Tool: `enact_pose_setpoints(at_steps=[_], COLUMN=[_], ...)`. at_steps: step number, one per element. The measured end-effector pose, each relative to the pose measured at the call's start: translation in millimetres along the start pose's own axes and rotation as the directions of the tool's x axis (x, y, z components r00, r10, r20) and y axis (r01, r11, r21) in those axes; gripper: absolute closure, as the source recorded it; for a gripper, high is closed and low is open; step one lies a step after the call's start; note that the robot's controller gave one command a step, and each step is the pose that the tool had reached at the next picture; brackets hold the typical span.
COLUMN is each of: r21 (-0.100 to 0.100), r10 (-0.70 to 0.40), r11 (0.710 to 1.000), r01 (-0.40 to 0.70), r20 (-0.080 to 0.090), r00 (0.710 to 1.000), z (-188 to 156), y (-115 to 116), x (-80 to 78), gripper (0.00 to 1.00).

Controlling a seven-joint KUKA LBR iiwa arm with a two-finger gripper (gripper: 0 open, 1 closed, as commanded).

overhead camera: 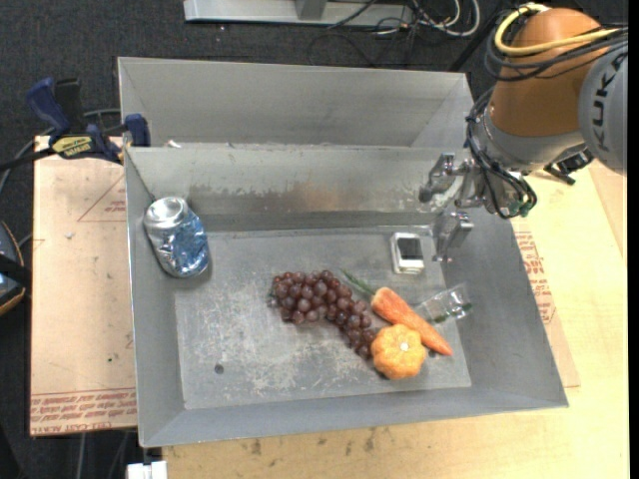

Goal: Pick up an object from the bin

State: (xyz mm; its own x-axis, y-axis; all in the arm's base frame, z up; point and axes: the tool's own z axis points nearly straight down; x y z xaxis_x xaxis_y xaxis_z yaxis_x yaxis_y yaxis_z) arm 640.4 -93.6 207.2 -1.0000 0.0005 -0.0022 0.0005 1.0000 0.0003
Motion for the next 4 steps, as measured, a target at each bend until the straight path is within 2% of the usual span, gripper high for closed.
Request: enact_pose_setpoints(at_steps=[1, 2, 3, 4], r21=[0.000, 0.000, -0.002, -0.001], r10=[-0.047, 0.203, 0.189, 0.360], r11=[0.999, 0.979, 0.982, 0.933], r01=[0.047, -0.203, -0.189, -0.360], r20=[0.002, -0.003, 0.001, 0.001], r00=[0.999, 0.979, 0.982, 0.933], z=[81, 69, 52, 119], y=[-23, 28, 61, 116], x=[67.2, 77.2, 77.4, 69.4], gripper=[0.00, 0.00, 0.00, 0.00])
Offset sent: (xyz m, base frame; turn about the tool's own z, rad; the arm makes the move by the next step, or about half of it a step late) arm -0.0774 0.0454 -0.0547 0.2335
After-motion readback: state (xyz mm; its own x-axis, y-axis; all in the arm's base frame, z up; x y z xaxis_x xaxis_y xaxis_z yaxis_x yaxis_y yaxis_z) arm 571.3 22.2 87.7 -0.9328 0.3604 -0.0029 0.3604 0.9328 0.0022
